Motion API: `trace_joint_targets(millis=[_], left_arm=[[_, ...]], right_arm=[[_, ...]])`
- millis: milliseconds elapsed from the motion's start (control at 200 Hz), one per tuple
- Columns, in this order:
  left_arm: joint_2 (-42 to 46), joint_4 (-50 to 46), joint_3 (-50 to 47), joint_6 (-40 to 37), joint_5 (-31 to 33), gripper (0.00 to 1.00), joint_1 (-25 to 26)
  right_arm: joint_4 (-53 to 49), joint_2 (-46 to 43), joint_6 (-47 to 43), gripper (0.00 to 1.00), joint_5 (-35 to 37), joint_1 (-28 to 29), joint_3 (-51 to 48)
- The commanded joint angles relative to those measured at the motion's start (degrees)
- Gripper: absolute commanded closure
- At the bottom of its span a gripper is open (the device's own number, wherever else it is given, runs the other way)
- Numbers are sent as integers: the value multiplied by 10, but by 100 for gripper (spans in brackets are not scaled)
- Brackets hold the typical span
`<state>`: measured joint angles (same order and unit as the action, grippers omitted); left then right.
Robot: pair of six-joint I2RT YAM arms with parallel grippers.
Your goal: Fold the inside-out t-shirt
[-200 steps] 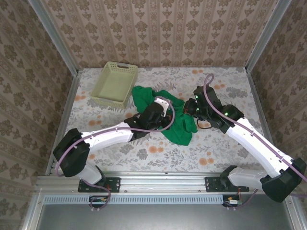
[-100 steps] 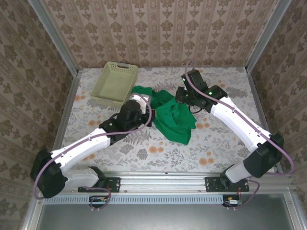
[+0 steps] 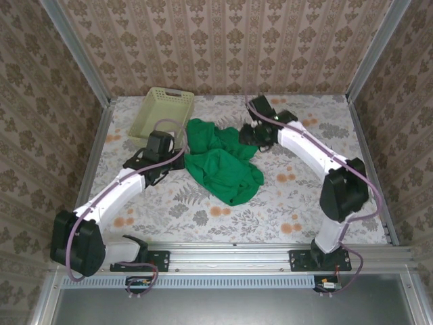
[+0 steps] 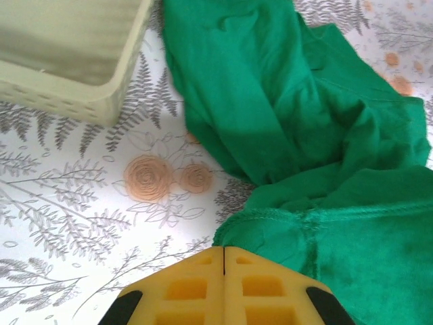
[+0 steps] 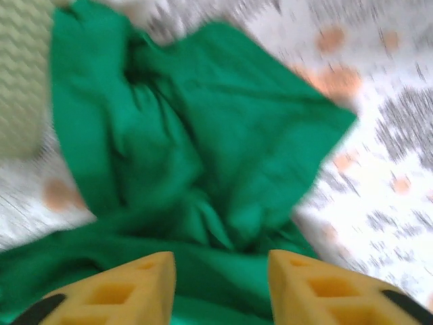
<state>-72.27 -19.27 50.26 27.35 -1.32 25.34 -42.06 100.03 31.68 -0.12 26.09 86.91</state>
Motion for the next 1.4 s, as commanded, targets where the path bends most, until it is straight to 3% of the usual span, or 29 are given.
trace_joint_targets(millis=[0, 105, 215, 455, 655, 835, 935, 1030, 1090, 1225, 1395], left_arm=[[-1, -30, -12, -7, 2, 100, -25], [-14, -26, -17, -7, -5, 100, -28], [-17, -22, -18, -3, -11, 100, -28], [-14, -30, -10, -3, -12, 100, -28], [-4, -43, 8, -3, -11, 100, -28], [4, -61, 48, -5, -23, 100, -28], [14, -75, 88, -3, -37, 100, -26], [23, -85, 128, -6, -35, 100, -16], [25, -91, 147, -10, -28, 100, -10], [13, -102, 177, -11, -23, 100, -7], [0, -104, 184, -11, -19, 100, -7]], right_arm=[[47, -88, -15, 49, -5, 2, -108], [88, -125, 0, 44, -42, 15, -194], [101, -129, 10, 40, -33, 39, -237], [111, -70, 27, 37, -26, 76, -245], [54, -35, 15, 60, 38, 77, -207], [23, -101, -8, 100, 91, 76, -194], [5, -176, -18, 100, 145, 73, -189], [24, -243, -52, 100, 128, 68, -199], [33, -251, -61, 90, 100, 66, -208], [83, -219, -42, 56, 35, 77, -261], [180, -137, -34, 36, 20, 146, -297]])
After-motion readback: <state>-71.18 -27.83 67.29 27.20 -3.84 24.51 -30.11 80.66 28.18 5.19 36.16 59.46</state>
